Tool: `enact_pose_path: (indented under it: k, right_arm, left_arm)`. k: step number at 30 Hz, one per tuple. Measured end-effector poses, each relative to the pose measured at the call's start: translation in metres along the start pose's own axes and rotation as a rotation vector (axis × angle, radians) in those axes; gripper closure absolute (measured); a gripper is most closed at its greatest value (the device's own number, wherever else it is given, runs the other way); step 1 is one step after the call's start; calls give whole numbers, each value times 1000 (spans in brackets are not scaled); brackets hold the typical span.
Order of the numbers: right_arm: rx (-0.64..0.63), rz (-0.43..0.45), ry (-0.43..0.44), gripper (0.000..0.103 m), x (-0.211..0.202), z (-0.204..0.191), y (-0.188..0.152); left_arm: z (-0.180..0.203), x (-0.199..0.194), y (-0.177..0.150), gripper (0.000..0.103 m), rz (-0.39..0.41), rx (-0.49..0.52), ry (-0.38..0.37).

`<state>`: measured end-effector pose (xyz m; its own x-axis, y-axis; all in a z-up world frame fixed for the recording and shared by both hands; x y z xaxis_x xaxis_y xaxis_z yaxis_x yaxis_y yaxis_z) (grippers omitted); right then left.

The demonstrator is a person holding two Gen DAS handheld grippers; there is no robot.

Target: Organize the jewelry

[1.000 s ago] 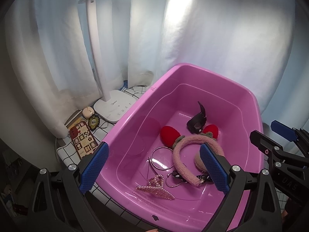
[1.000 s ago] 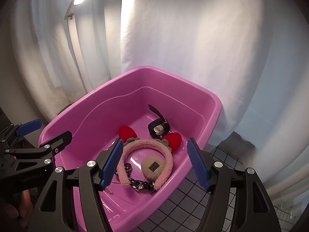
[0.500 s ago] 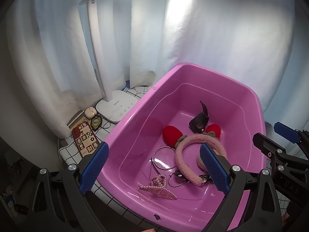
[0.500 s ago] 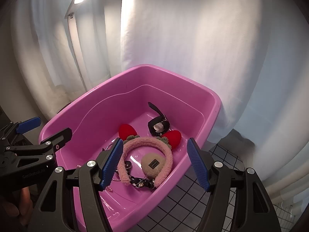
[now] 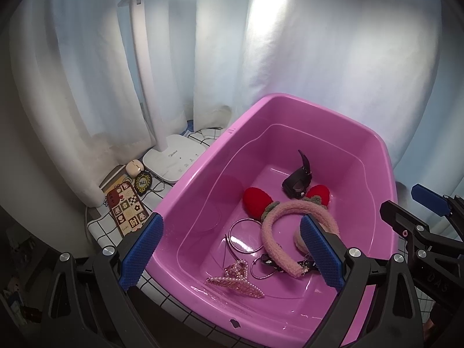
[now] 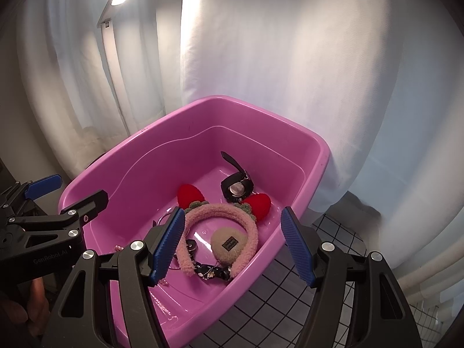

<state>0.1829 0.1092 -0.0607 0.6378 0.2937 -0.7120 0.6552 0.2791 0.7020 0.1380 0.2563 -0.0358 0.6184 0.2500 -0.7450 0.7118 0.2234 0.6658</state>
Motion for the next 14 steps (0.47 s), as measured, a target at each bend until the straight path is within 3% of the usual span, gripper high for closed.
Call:
enact_pose_path:
  k: [14]
  right_arm:
    - [2, 2, 0, 37, -2, 1, -4]
  left_arm:
    - [-2, -2, 0, 9, -5, -12, -4]
Point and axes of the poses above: each gripper's, at about its wrist camera, not at the fingertips, and x roughly the way its jaws point, z to its right, y to its top, the point moved 7 cm from there along x, roughly the way its jaws point, and after that the axes turned 7 degrees about y, right-handed, at the moved point
